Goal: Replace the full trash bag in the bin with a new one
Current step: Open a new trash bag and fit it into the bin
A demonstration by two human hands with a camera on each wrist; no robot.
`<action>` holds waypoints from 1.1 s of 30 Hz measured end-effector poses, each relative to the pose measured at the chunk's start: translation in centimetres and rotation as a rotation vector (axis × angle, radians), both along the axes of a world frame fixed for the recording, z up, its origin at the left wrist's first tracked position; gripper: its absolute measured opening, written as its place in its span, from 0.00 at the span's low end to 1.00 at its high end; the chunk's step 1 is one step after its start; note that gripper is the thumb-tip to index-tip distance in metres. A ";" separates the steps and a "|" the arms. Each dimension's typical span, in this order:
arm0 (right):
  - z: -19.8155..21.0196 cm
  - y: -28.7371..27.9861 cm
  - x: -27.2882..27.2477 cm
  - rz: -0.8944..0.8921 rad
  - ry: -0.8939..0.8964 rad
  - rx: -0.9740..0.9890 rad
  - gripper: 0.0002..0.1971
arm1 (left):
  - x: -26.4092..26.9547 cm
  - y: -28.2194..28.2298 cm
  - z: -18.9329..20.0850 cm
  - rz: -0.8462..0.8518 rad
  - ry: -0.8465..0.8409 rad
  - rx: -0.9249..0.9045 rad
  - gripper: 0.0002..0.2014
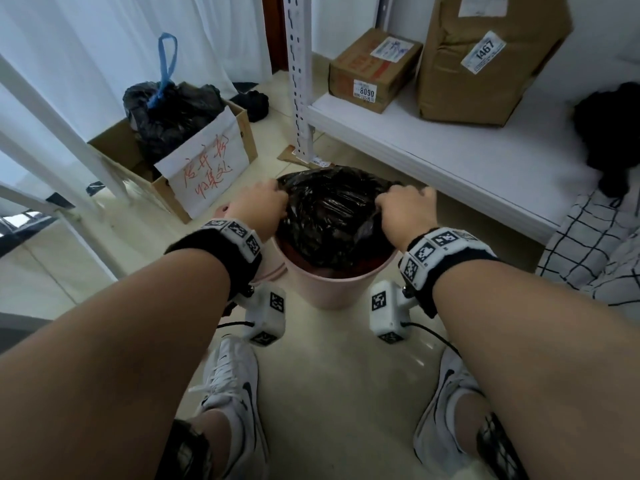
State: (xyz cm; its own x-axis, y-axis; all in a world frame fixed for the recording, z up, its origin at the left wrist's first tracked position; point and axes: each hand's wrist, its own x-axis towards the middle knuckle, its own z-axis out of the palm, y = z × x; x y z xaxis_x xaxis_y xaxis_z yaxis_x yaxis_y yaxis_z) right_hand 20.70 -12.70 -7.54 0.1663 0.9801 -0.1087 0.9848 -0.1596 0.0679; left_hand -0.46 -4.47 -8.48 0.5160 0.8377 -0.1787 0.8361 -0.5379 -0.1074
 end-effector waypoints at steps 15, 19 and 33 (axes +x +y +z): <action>-5.0 -3.0 -0.7 -0.645 0.768 0.289 0.07 | 2.3 -4.3 0.4 -0.273 -0.246 -0.147 0.42; -4.6 -3.1 -1.2 -0.590 0.901 0.307 0.18 | 5.1 -5.6 -0.2 -0.519 0.229 -0.236 0.39; -5.1 -3.1 -0.7 -0.574 1.020 0.340 0.06 | 6.0 -3.4 -1.2 -0.417 -0.134 -0.162 0.12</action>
State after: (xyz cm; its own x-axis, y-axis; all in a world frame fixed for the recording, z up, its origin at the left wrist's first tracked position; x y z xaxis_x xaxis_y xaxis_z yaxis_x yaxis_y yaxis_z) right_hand 19.98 -15.79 -12.68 0.5727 0.7963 -0.1947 0.3428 -0.4484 -0.8255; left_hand 5.58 -7.88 -9.67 0.8303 0.5206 -0.1988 0.5455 -0.8322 0.0994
